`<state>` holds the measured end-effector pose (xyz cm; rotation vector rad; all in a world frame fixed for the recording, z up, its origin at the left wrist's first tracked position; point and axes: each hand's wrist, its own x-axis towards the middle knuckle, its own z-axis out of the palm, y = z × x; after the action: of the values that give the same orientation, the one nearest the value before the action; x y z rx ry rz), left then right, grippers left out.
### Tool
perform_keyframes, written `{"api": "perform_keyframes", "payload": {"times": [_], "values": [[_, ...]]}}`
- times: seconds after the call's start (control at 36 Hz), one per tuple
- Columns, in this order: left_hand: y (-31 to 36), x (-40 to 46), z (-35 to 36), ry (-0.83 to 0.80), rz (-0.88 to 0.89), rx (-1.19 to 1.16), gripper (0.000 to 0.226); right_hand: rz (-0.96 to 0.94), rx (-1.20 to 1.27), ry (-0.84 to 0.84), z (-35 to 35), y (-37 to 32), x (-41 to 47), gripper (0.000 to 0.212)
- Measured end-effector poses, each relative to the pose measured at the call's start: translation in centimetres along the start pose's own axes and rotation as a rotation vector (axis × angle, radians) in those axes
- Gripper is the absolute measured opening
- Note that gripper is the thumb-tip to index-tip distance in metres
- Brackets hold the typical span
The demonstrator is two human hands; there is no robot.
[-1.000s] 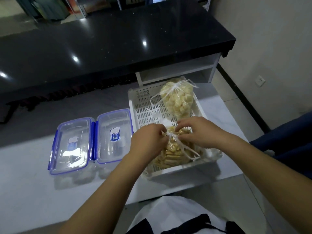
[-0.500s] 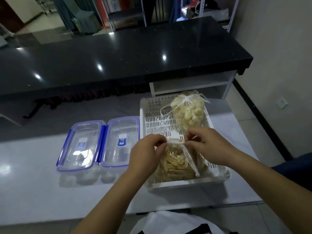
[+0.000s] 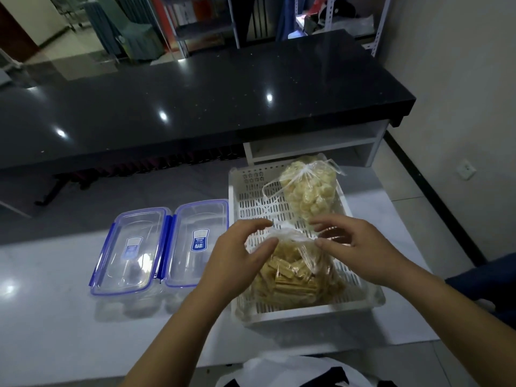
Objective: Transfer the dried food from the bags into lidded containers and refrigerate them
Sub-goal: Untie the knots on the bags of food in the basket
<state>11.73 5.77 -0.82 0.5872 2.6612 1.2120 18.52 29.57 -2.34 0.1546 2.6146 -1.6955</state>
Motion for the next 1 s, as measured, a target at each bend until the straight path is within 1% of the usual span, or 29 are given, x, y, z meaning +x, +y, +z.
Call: {"api": "perform_keyframes", "payload": {"times": [0.11,0.19,0.25,0.31,0.44,0.53,0.58,0.67,0.72,0.81,0.89,0.94,0.97,1.0], "values": [[1.6,2.2,-0.1,-0.15,0.049,0.12,0.038,-0.02,-0.246,-0.023,0.8,-1.3,1.1,0.031],[2.8,3.4,0.4,-0.279,0.063,0.174,0.034,-0.033,-0.406,-0.035,1.8,-2.1,1.6,0.017],[3.2,3.7,0.8,-0.313,0.053,0.187,0.027,-0.047,-0.452,0.006,2.5,-2.1,1.6,0.012],[3.1,3.8,1.1,-0.306,0.066,0.194,0.021,-0.051,-0.47,0.028,2.7,-2.0,1.5,0.012],[2.4,3.3,0.7,-0.247,0.12,0.123,0.017,-0.054,-0.462,-0.035,1.5,-1.7,1.3,0.009],[2.5,3.0,0.2,-0.167,0.138,0.032,0.018,-0.117,-0.444,0.01,0.8,-2.2,0.9,0.007],[2.7,2.5,-0.2,-0.082,0.149,-0.072,0.021,-0.172,-0.411,0.043,0.5,-2.6,0.8,0.002],[2.9,1.5,-0.8,0.048,0.155,-0.186,0.026,-0.228,-0.349,0.092,0.1,-3.1,0.3,0.002],[2.6,0.9,-1.3,0.107,0.128,-0.245,0.023,-0.222,-0.287,0.125,0.0,-3.0,-0.1,0.002],[2.4,-0.1,-1.9,0.155,0.083,-0.345,0.021,-0.173,-0.12,0.146,-0.1,-2.9,-0.9,0.003],[2.4,-1.2,-2.0,0.205,0.075,-0.394,0.026,-0.175,-0.001,0.185,0.1,-3.1,-1.3,0.006],[2.4,-1.6,-2.1,0.238,0.064,-0.416,0.03,-0.203,0.018,0.217,0.1,-3.4,-1.4,0.02],[2.5,-1.8,-2.2,0.255,0.055,-0.443,0.032,-0.215,0.02,0.233,0.1,-3.7,-1.4,0.023],[2.5,-1.8,-2.4,0.272,0.044,-0.478,0.034,-0.226,0.027,0.246,0.0,-3.9,-1.4,0.021]]}}
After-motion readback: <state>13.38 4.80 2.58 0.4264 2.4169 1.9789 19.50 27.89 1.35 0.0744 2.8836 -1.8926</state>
